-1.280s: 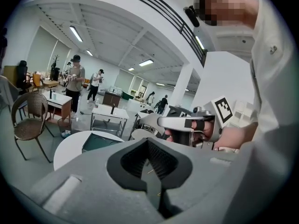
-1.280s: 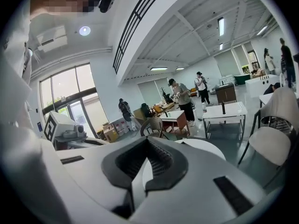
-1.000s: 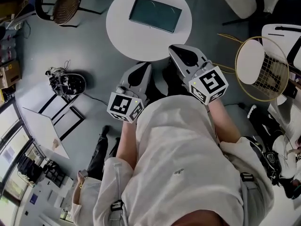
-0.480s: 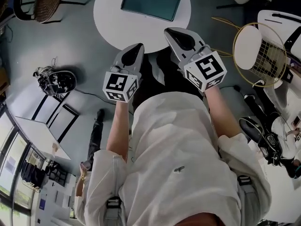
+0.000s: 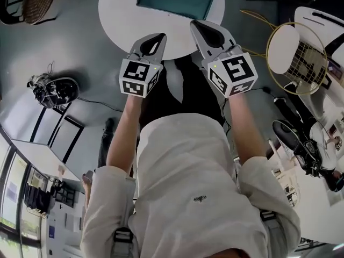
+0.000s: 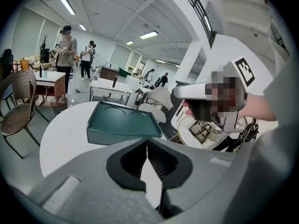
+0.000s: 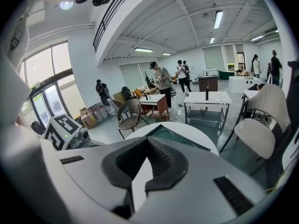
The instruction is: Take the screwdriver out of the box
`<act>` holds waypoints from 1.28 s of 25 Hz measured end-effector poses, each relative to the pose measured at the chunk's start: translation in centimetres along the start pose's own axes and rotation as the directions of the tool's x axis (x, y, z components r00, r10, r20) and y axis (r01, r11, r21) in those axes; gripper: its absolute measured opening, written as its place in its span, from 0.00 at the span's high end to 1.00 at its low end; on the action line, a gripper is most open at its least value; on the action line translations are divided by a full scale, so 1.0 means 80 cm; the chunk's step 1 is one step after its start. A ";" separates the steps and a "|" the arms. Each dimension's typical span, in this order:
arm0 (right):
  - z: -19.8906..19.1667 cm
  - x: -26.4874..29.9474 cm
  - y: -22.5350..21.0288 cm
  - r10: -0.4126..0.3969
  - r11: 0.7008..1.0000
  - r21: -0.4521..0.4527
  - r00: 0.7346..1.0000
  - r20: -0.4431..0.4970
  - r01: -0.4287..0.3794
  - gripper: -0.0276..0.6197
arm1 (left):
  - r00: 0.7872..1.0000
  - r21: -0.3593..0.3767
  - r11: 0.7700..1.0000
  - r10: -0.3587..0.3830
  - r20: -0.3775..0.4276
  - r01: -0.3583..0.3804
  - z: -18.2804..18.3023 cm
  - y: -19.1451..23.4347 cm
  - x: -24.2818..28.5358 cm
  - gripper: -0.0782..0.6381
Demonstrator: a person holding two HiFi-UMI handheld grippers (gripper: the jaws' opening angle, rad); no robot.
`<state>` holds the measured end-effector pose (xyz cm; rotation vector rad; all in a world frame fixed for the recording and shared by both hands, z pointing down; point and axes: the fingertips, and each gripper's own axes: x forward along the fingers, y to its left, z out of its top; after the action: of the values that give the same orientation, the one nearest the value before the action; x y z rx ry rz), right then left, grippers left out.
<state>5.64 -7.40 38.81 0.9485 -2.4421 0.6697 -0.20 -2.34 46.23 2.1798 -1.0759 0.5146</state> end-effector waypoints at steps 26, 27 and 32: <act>-0.076 0.109 -0.075 -0.055 0.998 -0.047 0.991 -0.125 0.050 0.95 | 0.989 -0.051 0.992 0.112 -0.094 -0.117 -0.056 0.076 0.133 0.70; -0.078 0.111 -0.077 -0.059 0.997 -0.049 0.990 -0.132 0.053 0.94 | 0.989 -0.047 0.992 0.116 -0.096 -0.121 -0.057 0.077 0.136 0.70; -0.099 0.119 -0.085 -0.075 0.996 -0.054 0.978 -0.196 0.066 0.94 | 0.983 -0.028 0.990 0.135 -0.126 -0.140 -0.062 0.081 0.145 0.71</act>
<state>5.75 -12.03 52.16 0.9004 -2.2297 0.6466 1.05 -8.25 59.03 2.0224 -1.1640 0.6779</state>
